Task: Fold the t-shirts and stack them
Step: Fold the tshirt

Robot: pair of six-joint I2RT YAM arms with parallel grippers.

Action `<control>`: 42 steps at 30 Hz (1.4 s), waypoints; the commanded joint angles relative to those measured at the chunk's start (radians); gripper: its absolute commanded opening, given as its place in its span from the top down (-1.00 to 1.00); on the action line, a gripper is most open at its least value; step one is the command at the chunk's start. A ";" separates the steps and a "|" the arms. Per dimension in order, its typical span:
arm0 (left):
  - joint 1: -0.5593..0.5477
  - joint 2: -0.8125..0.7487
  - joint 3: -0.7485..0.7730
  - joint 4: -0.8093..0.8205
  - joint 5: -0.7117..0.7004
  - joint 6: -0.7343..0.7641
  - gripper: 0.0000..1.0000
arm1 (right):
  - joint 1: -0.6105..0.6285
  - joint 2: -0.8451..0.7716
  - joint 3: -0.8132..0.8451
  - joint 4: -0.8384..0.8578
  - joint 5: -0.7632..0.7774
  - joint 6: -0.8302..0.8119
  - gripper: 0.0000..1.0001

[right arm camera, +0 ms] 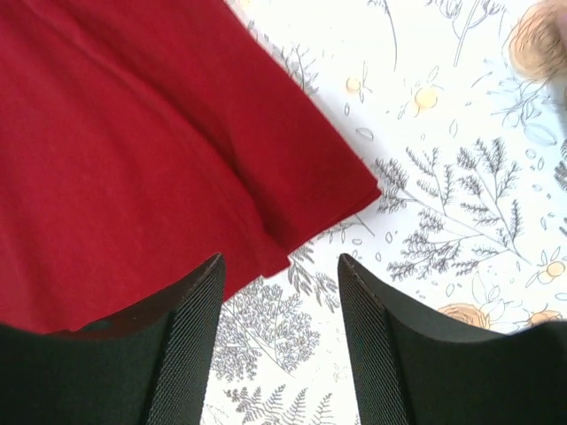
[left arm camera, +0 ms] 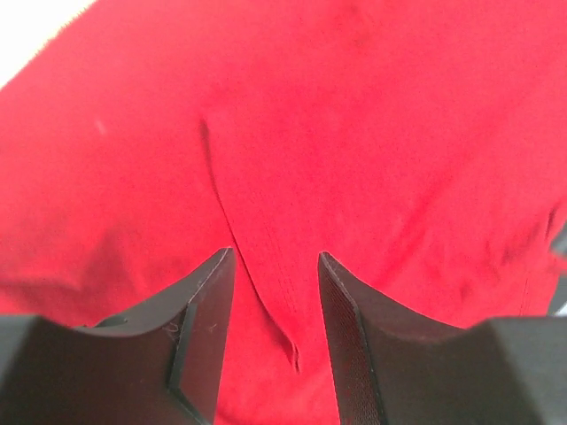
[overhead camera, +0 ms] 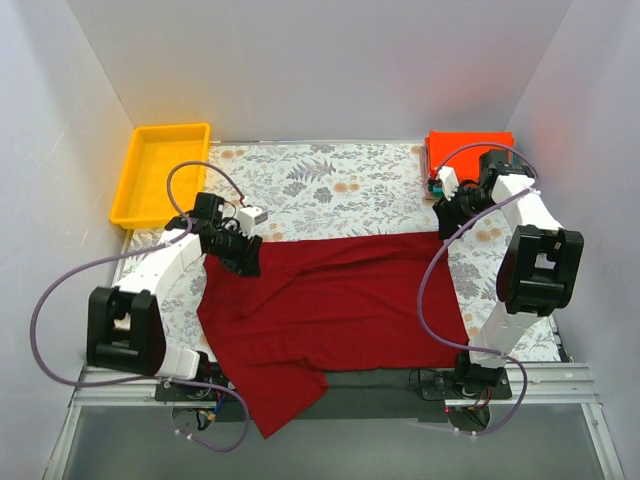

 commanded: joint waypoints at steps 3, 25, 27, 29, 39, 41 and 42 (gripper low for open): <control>-0.015 0.169 0.108 0.141 0.039 -0.152 0.14 | 0.060 0.063 0.060 -0.031 -0.025 0.069 -0.18; -0.098 0.331 0.141 0.189 0.036 -0.157 0.74 | 0.093 0.154 -0.009 -0.031 0.067 -0.003 0.50; -0.101 0.312 0.148 0.169 0.046 -0.151 0.89 | 0.093 0.146 -0.009 -0.031 0.075 -0.009 0.67; -0.104 0.286 0.150 0.146 0.060 -0.142 1.00 | 0.093 0.132 -0.014 -0.032 0.084 -0.014 0.95; -0.237 0.121 0.054 0.042 0.092 -0.058 0.97 | 0.093 0.065 -0.081 -0.031 0.118 -0.081 0.97; -0.298 0.090 0.027 0.016 0.094 -0.029 0.89 | 0.093 0.056 -0.095 -0.031 0.131 -0.100 0.97; -0.320 0.079 -0.002 0.010 0.080 -0.018 0.82 | 0.093 0.051 -0.107 -0.031 0.138 -0.119 0.97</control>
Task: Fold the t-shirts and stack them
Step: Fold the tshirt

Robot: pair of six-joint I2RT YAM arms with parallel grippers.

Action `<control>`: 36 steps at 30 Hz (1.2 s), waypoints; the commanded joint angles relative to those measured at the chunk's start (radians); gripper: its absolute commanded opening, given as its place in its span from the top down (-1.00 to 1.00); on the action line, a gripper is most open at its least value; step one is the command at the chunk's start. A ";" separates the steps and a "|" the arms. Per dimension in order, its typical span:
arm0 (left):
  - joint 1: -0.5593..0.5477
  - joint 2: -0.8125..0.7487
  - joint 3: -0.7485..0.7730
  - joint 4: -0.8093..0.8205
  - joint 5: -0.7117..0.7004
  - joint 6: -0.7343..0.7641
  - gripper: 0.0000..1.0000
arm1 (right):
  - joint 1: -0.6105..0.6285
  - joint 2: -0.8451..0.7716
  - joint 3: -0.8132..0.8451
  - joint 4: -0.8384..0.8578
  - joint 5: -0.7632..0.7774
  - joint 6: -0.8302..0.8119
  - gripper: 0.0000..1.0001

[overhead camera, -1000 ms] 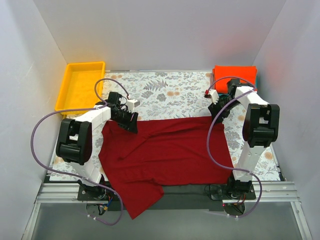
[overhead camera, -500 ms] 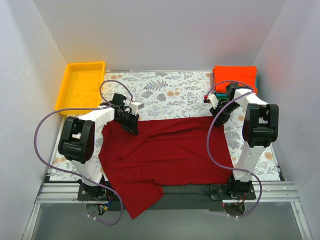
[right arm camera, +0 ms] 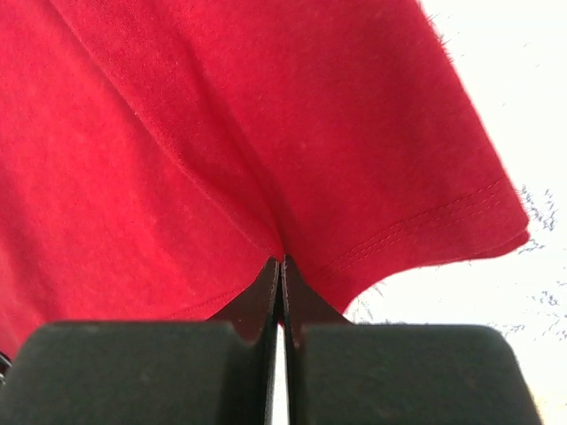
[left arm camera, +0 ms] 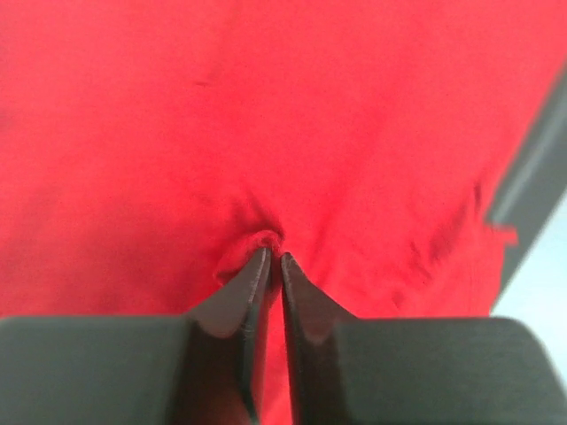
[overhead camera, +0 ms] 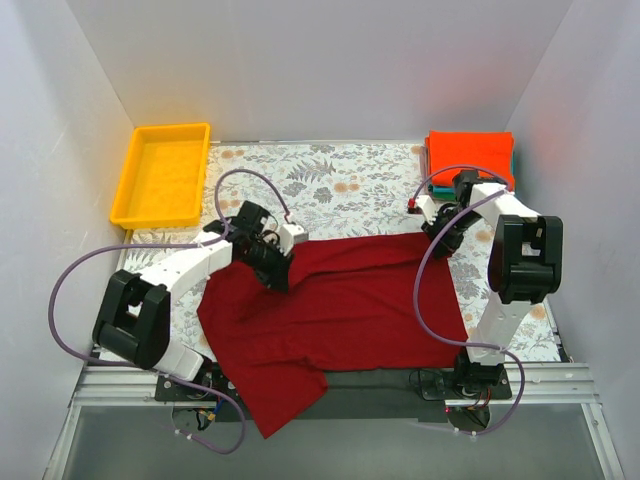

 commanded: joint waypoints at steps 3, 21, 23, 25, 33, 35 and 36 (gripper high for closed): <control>-0.117 -0.080 -0.084 -0.109 0.010 0.116 0.61 | 0.002 -0.060 -0.041 -0.021 0.067 -0.101 0.80; 0.300 0.024 0.075 0.067 -0.215 -0.106 0.36 | 0.004 0.130 0.293 -0.094 -0.130 0.242 0.52; 0.328 0.061 0.075 0.099 -0.263 -0.125 0.37 | 0.042 0.135 0.251 -0.044 -0.097 0.276 0.56; 0.343 0.103 0.066 0.129 -0.309 -0.136 0.38 | 0.060 0.130 0.165 0.028 -0.044 0.305 0.56; 0.536 0.296 0.031 0.202 -0.442 -0.119 0.46 | 0.048 0.190 0.045 0.246 0.229 0.388 0.49; 0.536 0.328 0.064 0.212 -0.410 -0.126 0.46 | 0.048 0.210 0.094 0.262 0.208 0.414 0.42; 0.536 0.369 0.119 0.201 -0.390 -0.134 0.46 | 0.054 0.242 0.158 0.256 0.203 0.437 0.40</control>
